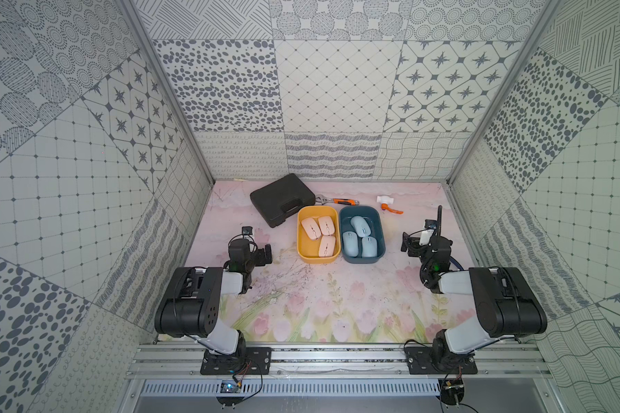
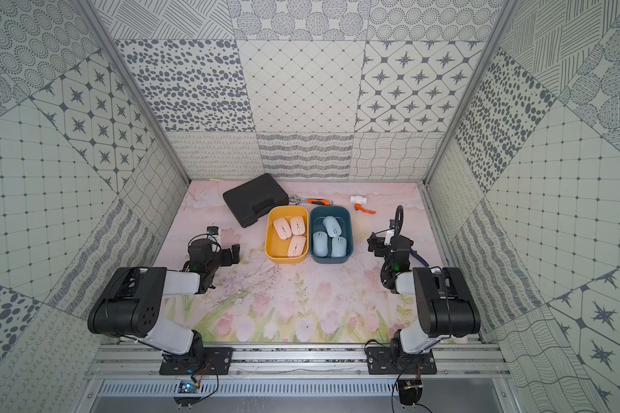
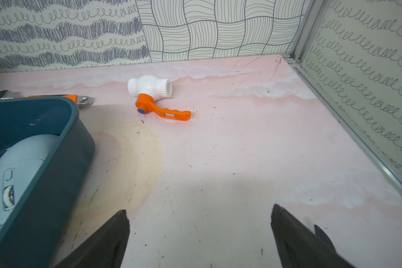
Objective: Place the mice by color into the storage box
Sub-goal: Reset both arms
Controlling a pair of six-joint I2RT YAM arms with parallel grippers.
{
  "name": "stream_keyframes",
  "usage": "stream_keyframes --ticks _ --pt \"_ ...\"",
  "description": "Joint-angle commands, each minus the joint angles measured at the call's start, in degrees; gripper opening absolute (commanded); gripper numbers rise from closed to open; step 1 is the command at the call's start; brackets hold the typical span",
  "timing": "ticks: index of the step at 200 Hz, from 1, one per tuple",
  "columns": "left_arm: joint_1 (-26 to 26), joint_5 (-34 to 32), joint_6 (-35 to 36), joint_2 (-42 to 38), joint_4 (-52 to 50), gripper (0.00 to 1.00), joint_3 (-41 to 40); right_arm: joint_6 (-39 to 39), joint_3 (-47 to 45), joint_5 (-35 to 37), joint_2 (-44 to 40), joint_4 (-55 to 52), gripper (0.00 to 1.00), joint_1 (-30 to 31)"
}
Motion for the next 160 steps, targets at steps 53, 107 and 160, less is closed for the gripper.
stream_keyframes --ticks 53,107,160 --pt "0.71 2.32 1.42 0.74 9.35 0.99 0.41 -0.83 0.78 -0.44 0.09 2.67 0.99 0.90" --pt "0.68 2.27 1.50 0.79 9.36 1.00 0.48 -0.77 0.73 -0.41 0.09 2.67 0.99 0.90" --pt "0.71 2.26 1.45 0.81 9.52 1.00 0.43 -0.75 0.88 -0.42 0.09 2.58 0.99 0.90"
